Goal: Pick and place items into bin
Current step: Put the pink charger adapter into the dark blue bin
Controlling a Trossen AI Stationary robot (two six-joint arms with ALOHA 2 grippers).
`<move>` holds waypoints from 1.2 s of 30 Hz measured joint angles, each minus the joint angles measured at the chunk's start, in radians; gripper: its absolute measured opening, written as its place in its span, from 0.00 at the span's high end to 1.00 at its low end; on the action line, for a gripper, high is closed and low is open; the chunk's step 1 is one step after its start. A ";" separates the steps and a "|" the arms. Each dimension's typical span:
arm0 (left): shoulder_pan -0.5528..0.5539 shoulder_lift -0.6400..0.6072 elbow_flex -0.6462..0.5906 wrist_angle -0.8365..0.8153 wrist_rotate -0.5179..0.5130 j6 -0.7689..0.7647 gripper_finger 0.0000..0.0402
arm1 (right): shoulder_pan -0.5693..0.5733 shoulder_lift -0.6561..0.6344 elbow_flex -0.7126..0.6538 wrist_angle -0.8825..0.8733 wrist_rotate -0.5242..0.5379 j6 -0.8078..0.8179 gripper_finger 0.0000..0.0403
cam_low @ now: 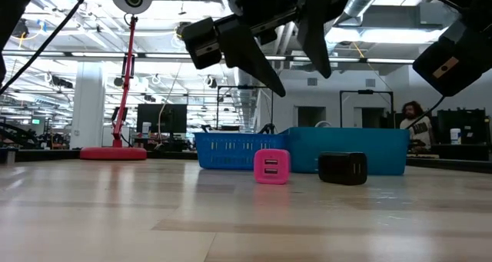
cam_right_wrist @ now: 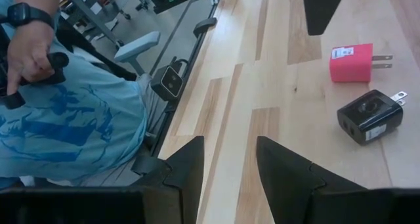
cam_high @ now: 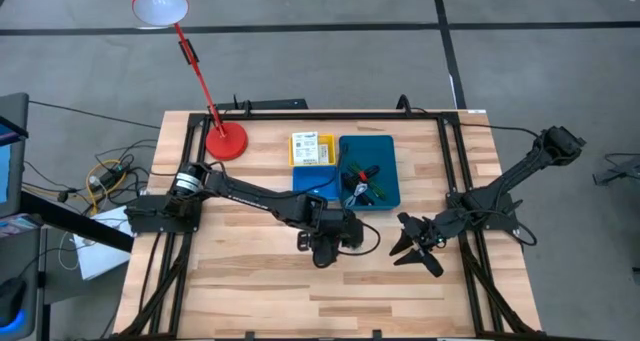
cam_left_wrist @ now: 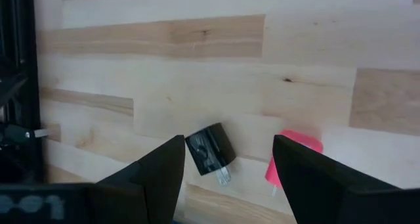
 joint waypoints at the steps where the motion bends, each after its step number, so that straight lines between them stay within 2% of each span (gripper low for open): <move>1: -0.001 0.000 0.000 0.004 0.003 -0.005 0.45 | 0.000 0.000 0.000 0.000 0.000 0.000 0.67; 18: -0.018 0.042 -0.002 0.079 0.011 -0.039 0.45 | 0.000 0.000 0.000 -0.001 -0.001 0.000 0.67; 36: 0.008 0.053 -0.001 -0.030 0.022 -0.148 0.48 | 0.000 0.000 0.000 -0.007 -0.001 0.000 0.67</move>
